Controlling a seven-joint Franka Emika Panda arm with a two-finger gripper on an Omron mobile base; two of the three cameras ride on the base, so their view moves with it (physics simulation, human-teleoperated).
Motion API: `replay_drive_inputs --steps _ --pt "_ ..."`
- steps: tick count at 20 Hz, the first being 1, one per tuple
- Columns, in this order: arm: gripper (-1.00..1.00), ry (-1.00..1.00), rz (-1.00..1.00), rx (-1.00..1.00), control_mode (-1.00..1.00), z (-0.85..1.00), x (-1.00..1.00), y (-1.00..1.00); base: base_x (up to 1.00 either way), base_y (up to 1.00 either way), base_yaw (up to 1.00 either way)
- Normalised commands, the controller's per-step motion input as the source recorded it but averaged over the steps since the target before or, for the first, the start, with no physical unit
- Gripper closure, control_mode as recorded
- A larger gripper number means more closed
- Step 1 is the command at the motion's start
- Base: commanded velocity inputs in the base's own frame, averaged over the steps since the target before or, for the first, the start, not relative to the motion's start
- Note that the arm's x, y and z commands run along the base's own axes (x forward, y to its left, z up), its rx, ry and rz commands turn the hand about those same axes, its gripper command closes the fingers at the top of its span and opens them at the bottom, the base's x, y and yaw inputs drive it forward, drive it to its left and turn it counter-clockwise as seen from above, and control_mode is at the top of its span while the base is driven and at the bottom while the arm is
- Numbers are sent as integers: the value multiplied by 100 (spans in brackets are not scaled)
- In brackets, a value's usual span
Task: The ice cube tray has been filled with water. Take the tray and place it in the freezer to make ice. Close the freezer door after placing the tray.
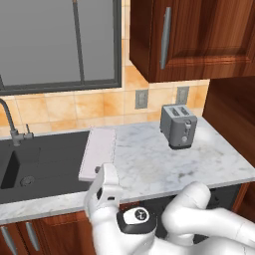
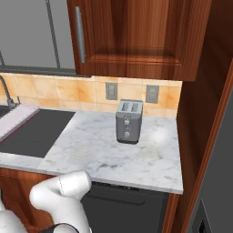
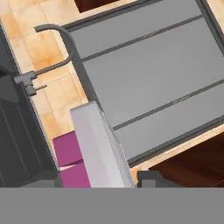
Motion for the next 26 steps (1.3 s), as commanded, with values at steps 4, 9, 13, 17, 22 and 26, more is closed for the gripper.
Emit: replay_drive_inputs --steps 4,9,13,17,22,26 --pt "100 5 -17 6 -100 36 -21 -59 0 0 0" --pt "100 1 -13 5 -100 31 -27 -59 0 0 0" --pt "100 0 -13 4 -100 26 -31 -68 0 0 0" --pt "100 0 -15 2 -100 22 -26 -73 0 0 0" --pt "100 0 -16 0 -100 23 -13 -68 0 0 0" --pt "100 0 -17 0 -100 23 -4 -62 0 0 0"
